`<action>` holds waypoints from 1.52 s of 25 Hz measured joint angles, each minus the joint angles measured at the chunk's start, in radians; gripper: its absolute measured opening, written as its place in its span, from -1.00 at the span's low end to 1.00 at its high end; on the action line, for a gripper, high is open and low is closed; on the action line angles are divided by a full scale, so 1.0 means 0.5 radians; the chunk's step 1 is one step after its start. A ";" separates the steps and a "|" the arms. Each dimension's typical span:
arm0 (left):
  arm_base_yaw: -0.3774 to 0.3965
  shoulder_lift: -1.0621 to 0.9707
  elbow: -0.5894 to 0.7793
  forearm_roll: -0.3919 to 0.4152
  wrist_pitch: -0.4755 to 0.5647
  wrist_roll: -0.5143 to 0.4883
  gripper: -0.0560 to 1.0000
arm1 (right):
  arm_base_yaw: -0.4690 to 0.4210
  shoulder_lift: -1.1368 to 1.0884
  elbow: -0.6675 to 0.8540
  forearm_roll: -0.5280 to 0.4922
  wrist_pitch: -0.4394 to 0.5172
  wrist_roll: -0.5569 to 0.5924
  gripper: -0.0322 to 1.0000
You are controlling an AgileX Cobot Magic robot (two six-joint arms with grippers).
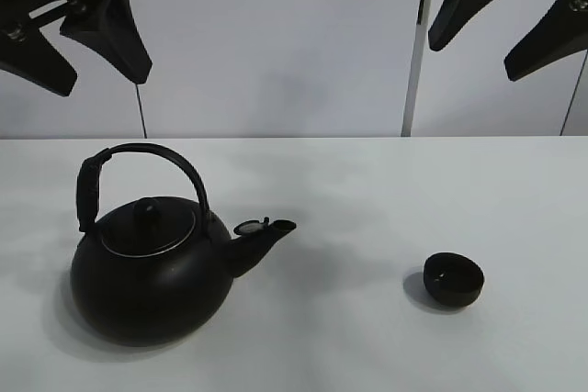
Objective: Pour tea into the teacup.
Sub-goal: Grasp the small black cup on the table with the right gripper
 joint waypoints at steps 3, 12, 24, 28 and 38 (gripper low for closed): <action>0.000 0.000 0.000 0.000 0.000 0.000 0.06 | 0.000 0.000 0.000 0.000 0.000 0.000 -0.04; 0.000 0.000 0.000 0.000 0.004 0.000 0.06 | 0.000 0.000 0.000 0.020 0.045 -0.342 0.16; 0.000 0.000 0.000 0.000 0.004 0.000 0.06 | 0.000 0.083 0.000 0.002 0.308 -0.497 0.36; 0.000 0.000 0.000 0.000 0.004 0.000 0.06 | 0.000 0.236 0.000 -0.047 0.346 -0.460 0.36; 0.000 0.000 0.000 0.000 0.004 0.000 0.06 | 0.000 0.445 0.000 -0.180 0.279 -0.428 0.37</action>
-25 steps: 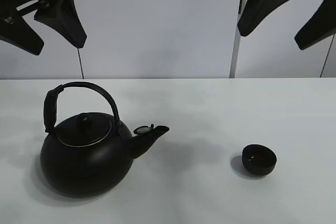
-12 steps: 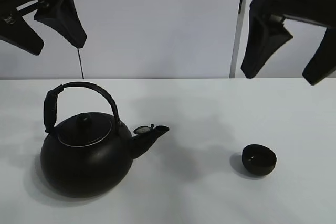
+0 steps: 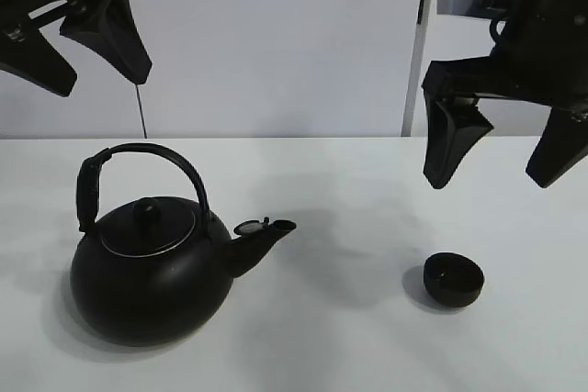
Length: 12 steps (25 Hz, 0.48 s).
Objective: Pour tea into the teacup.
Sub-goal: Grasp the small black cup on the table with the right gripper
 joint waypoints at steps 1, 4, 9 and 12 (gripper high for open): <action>0.000 0.000 0.000 0.000 0.000 0.000 0.06 | 0.000 0.000 0.000 -0.015 0.000 0.000 0.37; 0.000 0.000 0.000 0.000 0.000 0.000 0.06 | 0.000 0.000 -0.008 -0.039 0.000 0.000 0.37; 0.000 0.000 0.000 0.000 0.000 0.000 0.06 | 0.000 0.000 -0.008 -0.049 0.007 0.000 0.37; 0.000 0.000 0.000 0.000 0.000 0.000 0.06 | 0.000 0.000 -0.008 -0.053 0.019 0.000 0.37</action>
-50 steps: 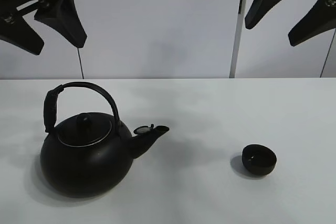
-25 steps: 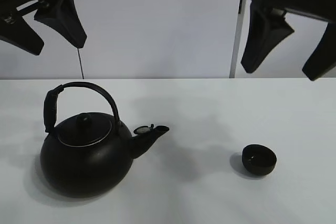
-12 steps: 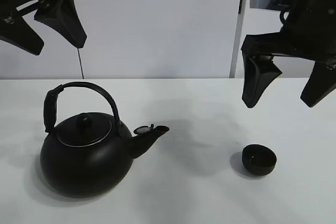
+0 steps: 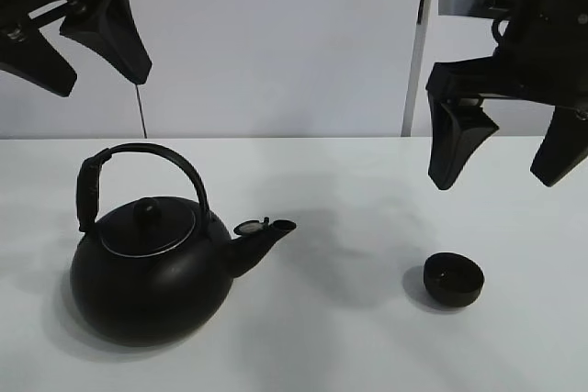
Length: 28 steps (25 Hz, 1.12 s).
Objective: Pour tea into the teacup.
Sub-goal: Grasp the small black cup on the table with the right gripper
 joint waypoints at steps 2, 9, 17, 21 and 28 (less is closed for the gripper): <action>0.000 0.000 0.000 0.000 0.000 0.000 0.06 | 0.000 0.000 0.000 -0.006 0.005 0.000 0.37; 0.000 0.000 0.000 0.000 0.000 0.000 0.06 | 0.000 0.000 0.000 -0.019 0.037 0.002 0.37; 0.000 0.000 0.000 0.000 0.000 0.000 0.06 | 0.000 0.000 0.000 -0.176 0.042 0.133 0.37; 0.000 0.000 0.000 0.000 0.000 0.000 0.06 | 0.000 0.021 0.000 -0.181 0.042 0.167 0.37; 0.000 0.000 0.000 0.000 0.000 0.000 0.06 | 0.094 0.227 -0.001 -0.167 0.041 0.182 0.37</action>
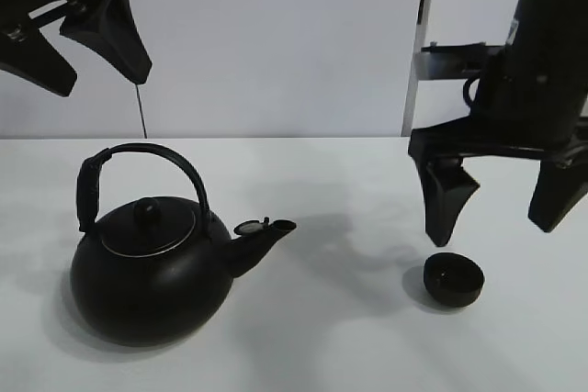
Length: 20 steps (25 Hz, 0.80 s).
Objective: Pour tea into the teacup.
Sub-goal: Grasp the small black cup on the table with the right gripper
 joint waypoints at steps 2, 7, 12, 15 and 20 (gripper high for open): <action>0.000 0.000 0.000 0.000 0.000 0.000 0.06 | 0.022 0.072 0.000 -0.004 -0.018 0.036 0.37; 0.000 0.000 0.000 0.000 0.000 0.000 0.06 | 0.028 0.219 -0.002 -0.012 -0.058 0.081 0.37; 0.000 0.000 0.000 0.000 0.000 0.000 0.06 | 0.028 0.284 -0.008 -0.012 -0.149 0.081 0.37; 0.000 0.000 0.000 0.000 0.000 0.000 0.06 | 0.028 0.322 -0.012 -0.012 -0.197 0.081 0.37; 0.000 0.000 0.000 0.000 0.000 0.000 0.06 | 0.028 0.357 -0.012 -0.012 -0.236 0.081 0.37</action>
